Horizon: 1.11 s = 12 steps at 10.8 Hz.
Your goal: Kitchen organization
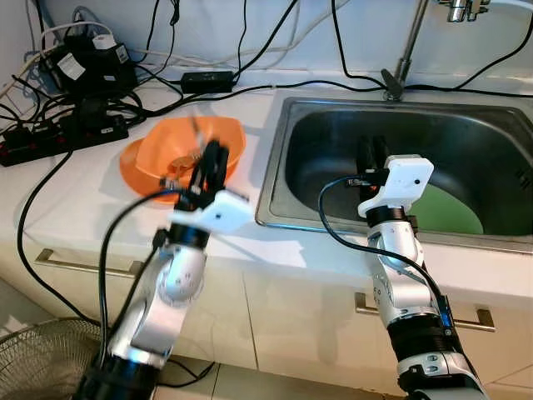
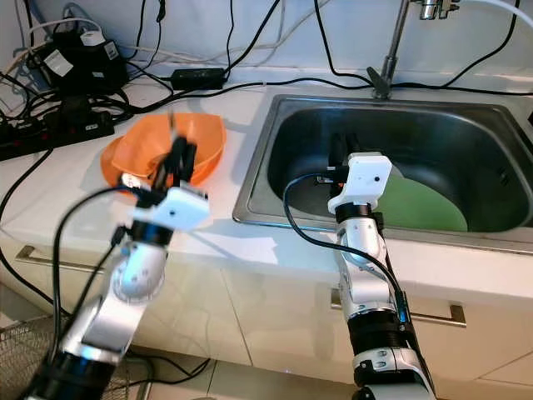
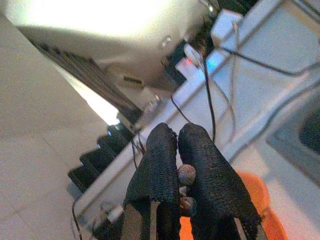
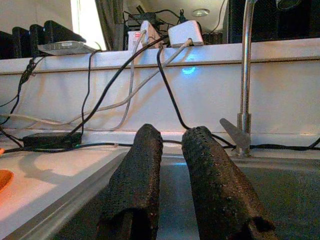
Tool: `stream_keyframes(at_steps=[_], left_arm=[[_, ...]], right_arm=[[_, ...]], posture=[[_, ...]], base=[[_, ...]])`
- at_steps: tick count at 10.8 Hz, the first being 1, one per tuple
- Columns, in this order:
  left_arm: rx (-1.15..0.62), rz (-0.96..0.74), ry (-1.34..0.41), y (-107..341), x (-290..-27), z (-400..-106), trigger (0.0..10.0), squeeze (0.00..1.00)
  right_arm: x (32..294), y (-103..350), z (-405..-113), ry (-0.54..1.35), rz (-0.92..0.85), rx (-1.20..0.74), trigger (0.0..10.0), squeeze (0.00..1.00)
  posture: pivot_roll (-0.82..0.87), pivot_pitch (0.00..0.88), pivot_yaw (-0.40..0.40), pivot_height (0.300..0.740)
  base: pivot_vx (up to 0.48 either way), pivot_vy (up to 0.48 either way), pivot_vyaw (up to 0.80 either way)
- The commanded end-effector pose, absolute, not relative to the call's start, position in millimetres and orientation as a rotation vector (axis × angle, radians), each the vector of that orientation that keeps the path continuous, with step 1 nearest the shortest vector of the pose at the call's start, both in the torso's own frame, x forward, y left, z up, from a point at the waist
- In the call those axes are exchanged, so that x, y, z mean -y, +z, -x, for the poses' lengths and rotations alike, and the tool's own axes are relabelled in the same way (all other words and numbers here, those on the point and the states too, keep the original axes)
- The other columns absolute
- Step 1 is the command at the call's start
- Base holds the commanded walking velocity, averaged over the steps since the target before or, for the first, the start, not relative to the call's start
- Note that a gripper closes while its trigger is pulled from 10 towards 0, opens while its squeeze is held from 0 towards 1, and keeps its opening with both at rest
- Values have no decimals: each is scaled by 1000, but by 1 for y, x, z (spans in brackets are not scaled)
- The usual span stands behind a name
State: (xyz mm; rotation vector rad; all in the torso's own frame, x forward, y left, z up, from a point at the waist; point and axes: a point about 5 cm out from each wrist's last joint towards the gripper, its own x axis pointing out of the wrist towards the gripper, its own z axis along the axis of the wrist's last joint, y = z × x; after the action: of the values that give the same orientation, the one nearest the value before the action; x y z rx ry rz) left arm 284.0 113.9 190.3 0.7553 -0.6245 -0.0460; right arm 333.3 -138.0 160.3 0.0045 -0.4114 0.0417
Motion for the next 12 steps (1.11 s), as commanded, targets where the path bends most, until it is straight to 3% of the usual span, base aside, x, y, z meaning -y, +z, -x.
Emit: stream_keyframes(at_steps=[1, 3, 6, 7, 12], left_arm=[[678, -748, -65, 204, -108, -283, 10000, 0], [730, -641, -219, 224, -81, -284, 10000, 0], [685, -190, -253, 257, -73, -299, 10000, 0], [675, -121, -260, 263, -75, -304, 10000, 0], [519, 148, -397, 255, -71, -312, 10000, 0]], right_arm=[[135, 162, -332, 45, -4, 426, 10000, 0], [134, 161, -333, 44, 19, 422, 10000, 0], [148, 167, -338, 13, 68, 430, 10000, 0], [150, 170, -338, 18, 133, 450, 10000, 1000], [140, 167, -337, 84, 314, 463, 10000, 1000]], posture=[[105, 0, 58, 740], [99, 0, 60, 740], [85, 0, 64, 740], [82, 0, 64, 740], [78, 0, 69, 740]], base=[[0, 0, 0], [0, 0, 0], [0, 0, 0], [0, 0, 0], [0, 0, 0]])
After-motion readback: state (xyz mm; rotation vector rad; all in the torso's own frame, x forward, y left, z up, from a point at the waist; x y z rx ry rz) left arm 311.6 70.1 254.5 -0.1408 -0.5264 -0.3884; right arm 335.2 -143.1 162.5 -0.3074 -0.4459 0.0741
